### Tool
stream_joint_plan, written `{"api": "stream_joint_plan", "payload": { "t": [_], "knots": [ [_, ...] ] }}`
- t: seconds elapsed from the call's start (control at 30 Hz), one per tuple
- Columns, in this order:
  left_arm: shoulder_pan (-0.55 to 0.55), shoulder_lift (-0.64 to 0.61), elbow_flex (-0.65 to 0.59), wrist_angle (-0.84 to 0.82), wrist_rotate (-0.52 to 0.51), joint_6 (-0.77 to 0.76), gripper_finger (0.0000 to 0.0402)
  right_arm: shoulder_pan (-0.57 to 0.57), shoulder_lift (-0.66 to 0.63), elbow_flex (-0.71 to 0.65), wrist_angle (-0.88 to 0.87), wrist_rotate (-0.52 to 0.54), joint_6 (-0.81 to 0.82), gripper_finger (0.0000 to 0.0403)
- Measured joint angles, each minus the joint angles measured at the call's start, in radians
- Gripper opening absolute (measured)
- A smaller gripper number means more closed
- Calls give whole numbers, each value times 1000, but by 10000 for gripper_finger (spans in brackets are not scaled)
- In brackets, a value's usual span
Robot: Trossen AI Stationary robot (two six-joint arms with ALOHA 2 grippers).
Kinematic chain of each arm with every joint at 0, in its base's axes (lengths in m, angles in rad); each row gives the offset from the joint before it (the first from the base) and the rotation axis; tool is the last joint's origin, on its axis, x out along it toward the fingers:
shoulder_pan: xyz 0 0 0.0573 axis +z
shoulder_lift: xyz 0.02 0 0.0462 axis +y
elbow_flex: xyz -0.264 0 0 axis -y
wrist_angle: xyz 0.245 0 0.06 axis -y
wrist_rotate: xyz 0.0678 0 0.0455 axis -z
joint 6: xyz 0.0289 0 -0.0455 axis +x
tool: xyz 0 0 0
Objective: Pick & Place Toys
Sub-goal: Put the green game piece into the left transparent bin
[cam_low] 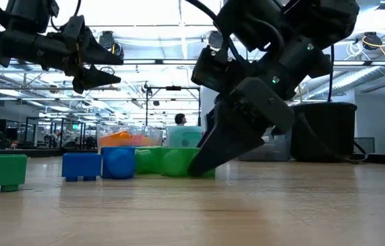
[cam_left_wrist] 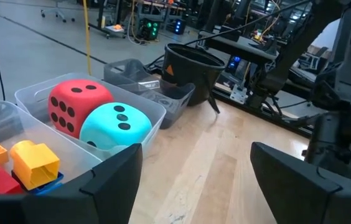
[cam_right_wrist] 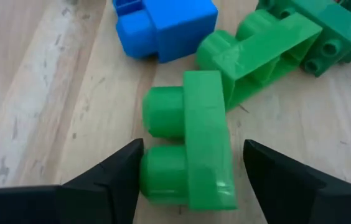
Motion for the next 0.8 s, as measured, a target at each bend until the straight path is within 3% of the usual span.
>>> {"api": "stream_joint_plan", "payload": {
  "t": [0.13, 0.37, 0.7, 0.8],
  "knots": [
    [-6, 0, 0, 3, 0, 0, 313, -6, 0, 0, -4, -5, -1, 226],
    [-6, 0, 0, 3, 0, -31, 328, -6, 0, 2, -12, -9, -13, 141],
    [-8, 10, 0, -37, 20, -210, 317, -6, -96, 0, -129, 1, -85, 141],
    [-30, 37, 0, 1, 85, -237, 311, 2, -145, 1, -179, 76, -114, 141]
  ]
}}
